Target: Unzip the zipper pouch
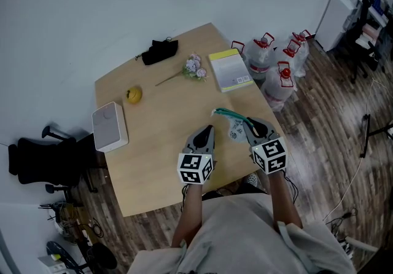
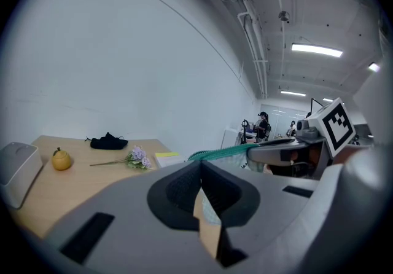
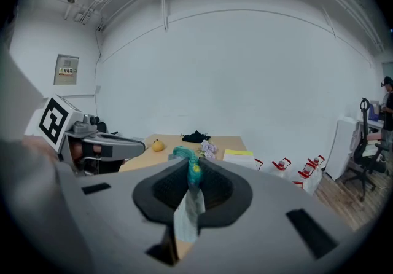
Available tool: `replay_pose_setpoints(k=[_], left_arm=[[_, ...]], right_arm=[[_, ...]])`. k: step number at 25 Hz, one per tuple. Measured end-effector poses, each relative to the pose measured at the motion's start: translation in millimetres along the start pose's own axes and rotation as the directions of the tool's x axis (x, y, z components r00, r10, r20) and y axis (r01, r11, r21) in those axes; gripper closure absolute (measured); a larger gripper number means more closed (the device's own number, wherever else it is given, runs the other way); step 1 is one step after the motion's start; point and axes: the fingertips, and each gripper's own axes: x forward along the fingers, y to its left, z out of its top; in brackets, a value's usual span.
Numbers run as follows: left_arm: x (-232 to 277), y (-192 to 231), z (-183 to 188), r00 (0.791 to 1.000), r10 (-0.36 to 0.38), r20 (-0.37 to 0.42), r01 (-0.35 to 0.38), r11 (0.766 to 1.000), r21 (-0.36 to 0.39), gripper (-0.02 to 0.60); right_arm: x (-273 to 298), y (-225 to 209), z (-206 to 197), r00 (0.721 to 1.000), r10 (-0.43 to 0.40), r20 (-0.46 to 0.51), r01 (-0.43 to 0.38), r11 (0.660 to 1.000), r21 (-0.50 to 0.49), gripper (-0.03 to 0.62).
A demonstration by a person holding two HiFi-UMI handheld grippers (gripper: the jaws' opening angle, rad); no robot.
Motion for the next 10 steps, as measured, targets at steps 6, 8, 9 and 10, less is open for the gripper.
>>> replay_pose_setpoints(k=[6,8,9,10], left_arm=[[1.6,2.7,-1.7,1.0,0.006,-0.004,-0.006,1.0,-0.004,0.56],[2.2,4.6,-3.0,1.0,0.012,-0.007,-0.012,1.0,-0.004,0.56],[2.2,5.6,-3.8,1.0,0.016,-0.01,-0.016,1.0,-0.005,0.56],[2.1,6.6,-4.7,1.0,0.02,-0.012,-0.02,1.0,-0.006,0.56]], right_arm=[[0.3,-0.7,0.4,1.0,0.0,-0.007,0.0,1.0,-0.031,0.548],[0.8,-1.6,0.2,1.0,0.0,-0.006,0.0,0.999,-0.034,0.548],[0.9,-1.8,0.0,1.0,0.0,-0.006,0.0,0.999,-0.036,0.548],[1.0,-2.0,-0.2,1.0,0.001,-0.006,-0.001,0.999,-0.037,0.548]])
